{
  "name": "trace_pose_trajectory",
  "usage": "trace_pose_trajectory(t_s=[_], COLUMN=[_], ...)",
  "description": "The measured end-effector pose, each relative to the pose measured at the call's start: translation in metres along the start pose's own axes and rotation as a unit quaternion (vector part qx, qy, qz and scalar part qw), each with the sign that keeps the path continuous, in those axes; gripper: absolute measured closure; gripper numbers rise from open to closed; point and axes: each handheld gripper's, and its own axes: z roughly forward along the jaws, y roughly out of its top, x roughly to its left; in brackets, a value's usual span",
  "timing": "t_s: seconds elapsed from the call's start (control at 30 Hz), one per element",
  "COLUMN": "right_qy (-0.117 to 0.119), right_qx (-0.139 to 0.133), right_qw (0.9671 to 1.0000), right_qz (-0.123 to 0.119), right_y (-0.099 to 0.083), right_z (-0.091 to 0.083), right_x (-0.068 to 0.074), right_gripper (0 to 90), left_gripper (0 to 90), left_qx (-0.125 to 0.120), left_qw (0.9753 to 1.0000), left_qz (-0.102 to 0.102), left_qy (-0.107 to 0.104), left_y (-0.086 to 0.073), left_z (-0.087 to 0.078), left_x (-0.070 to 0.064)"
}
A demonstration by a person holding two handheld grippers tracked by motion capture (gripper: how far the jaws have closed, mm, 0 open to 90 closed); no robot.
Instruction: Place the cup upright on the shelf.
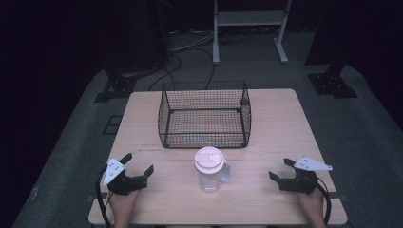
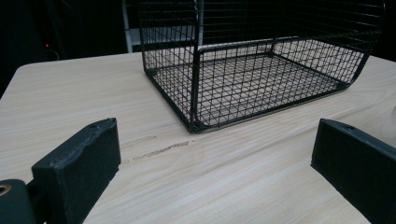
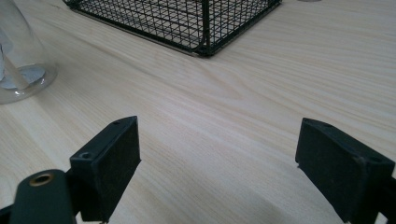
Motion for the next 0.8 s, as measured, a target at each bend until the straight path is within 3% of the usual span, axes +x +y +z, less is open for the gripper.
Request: trace_pose_trajectory(t_s=[0.3, 0.67, 0.8], right_qy=[0.001, -0.001, -0.001], right_qx=[-0.002, 0.0, 0.001], right_qw=[1.0, 1.0, 1.0], right_qz=[0.001, -0.002, -0.002], right_y=[0.0, 0.0, 0.0], right_z=[0.0, 0.0, 0.0], right_x=[0.0, 0.0, 0.001], right_gripper=[12.9, 12.9, 12.9], left_gripper=[0.5, 0.5, 0.4], left_qx=[-0.002, -0.022, -0.017], left_qw=[1.0, 0.9988, 0.9982], left_qz=[-0.002, 0.001, 0.017], left_qy=[-0.008, -0.045, -0.056], left_y=[0.001, 0.005, 0.009], left_z=[0.001, -0.001, 0.0], left_x=[-0.004, -0.017, -0.023])
